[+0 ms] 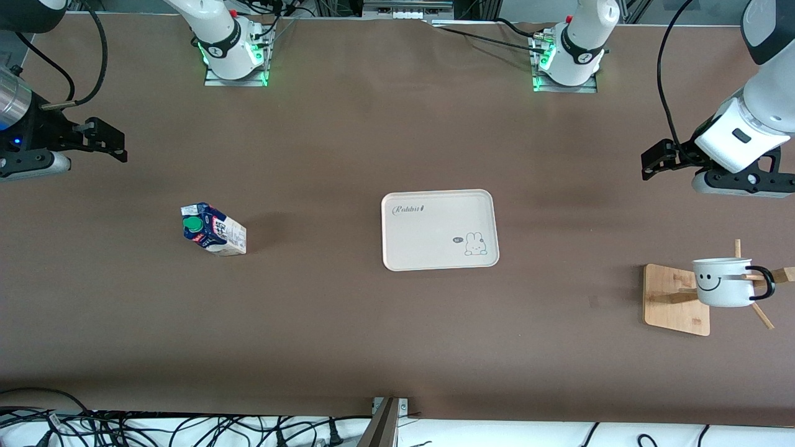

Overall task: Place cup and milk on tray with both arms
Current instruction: 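Reach the right gripper down to the blue milk carton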

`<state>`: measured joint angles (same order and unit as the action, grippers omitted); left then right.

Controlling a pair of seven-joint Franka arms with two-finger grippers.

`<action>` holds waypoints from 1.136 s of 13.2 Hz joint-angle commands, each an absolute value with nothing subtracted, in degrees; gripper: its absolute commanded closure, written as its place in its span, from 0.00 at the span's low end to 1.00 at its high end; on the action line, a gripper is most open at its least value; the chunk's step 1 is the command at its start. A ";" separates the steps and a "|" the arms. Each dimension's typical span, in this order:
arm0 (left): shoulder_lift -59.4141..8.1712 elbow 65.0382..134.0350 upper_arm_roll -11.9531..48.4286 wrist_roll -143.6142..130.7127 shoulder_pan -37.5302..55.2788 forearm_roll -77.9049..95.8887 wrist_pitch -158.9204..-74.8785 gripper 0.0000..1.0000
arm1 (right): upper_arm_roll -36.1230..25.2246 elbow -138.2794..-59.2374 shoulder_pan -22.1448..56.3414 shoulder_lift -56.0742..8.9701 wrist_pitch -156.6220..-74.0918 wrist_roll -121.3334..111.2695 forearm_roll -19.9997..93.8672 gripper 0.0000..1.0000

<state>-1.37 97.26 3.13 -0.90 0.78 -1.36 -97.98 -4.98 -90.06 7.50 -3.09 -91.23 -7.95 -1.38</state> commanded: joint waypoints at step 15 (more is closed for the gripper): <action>-2.11 95.36 3.16 -0.35 0.79 -1.85 -96.50 0.00 | -3.69 -90.96 7.47 -11.34 -92.01 -8.44 -1.15 0.00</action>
